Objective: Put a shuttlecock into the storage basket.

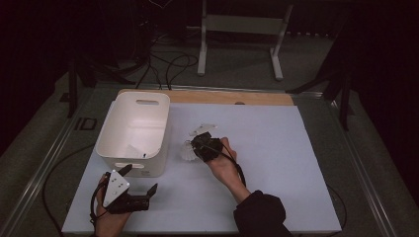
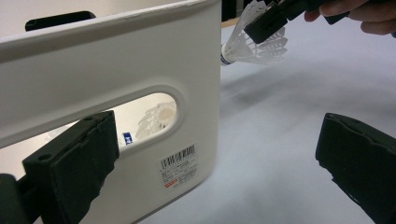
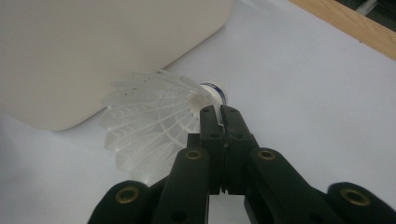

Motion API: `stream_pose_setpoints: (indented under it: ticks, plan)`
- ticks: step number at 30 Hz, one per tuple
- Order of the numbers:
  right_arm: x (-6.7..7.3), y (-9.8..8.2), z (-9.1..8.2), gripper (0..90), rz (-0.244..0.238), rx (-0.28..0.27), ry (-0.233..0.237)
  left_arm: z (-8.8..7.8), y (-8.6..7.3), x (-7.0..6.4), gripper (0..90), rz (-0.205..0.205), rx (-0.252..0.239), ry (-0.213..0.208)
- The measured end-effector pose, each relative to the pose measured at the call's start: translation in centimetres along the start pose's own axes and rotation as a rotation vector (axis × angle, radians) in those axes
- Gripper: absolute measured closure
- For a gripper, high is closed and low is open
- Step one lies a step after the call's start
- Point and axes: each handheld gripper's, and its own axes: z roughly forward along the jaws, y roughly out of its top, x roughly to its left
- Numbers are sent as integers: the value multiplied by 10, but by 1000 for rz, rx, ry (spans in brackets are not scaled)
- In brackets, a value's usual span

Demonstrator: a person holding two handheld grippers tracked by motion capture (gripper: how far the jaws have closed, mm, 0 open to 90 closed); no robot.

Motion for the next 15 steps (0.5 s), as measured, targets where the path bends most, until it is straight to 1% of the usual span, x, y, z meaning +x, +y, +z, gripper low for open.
stream_pose_setpoints:
  ticks: [8, 15]
  plan:
    - [0, 2, -1, 891, 0, -6, -1, 0, 0, 0, 0, -2, 0, -1]
    - [-3, 6, -5, 891, 0, -17, -8, 0, 0, 0, 0, -3, 0, -1]
